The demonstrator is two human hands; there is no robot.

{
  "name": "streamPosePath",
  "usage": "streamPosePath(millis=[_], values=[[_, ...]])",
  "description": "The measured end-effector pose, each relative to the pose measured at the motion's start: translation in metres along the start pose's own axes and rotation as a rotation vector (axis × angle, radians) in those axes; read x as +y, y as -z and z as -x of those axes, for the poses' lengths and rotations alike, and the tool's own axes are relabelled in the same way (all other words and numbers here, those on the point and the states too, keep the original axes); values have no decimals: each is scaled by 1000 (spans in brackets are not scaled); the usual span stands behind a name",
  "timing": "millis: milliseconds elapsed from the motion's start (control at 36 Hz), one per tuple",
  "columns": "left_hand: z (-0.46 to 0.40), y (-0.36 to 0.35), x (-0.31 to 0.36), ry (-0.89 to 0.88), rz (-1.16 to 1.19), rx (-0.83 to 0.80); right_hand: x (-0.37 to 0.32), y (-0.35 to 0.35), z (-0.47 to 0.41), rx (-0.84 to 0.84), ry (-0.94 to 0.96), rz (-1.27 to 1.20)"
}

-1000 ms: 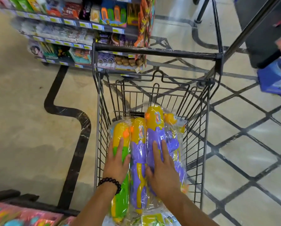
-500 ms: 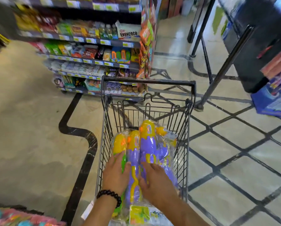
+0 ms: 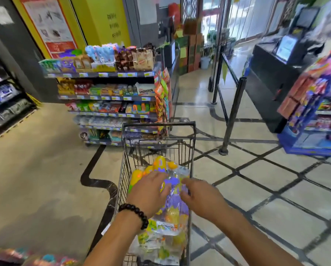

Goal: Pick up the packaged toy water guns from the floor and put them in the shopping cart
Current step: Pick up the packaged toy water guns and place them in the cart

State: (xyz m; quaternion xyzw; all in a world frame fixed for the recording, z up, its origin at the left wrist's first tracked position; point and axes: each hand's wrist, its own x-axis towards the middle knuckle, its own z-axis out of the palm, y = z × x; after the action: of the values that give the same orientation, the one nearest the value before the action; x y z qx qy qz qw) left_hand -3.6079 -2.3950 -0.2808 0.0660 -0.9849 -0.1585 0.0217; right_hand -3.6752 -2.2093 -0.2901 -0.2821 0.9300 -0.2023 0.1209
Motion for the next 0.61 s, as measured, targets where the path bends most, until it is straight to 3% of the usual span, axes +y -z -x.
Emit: streamPosePath(millis=[306, 611], values=[[-14, 23, 125, -357, 11, 4, 53, 81, 106, 196, -222, 47], [-28, -18, 238, -807, 151, -191, 86, 108, 220, 393, -672, 3]])
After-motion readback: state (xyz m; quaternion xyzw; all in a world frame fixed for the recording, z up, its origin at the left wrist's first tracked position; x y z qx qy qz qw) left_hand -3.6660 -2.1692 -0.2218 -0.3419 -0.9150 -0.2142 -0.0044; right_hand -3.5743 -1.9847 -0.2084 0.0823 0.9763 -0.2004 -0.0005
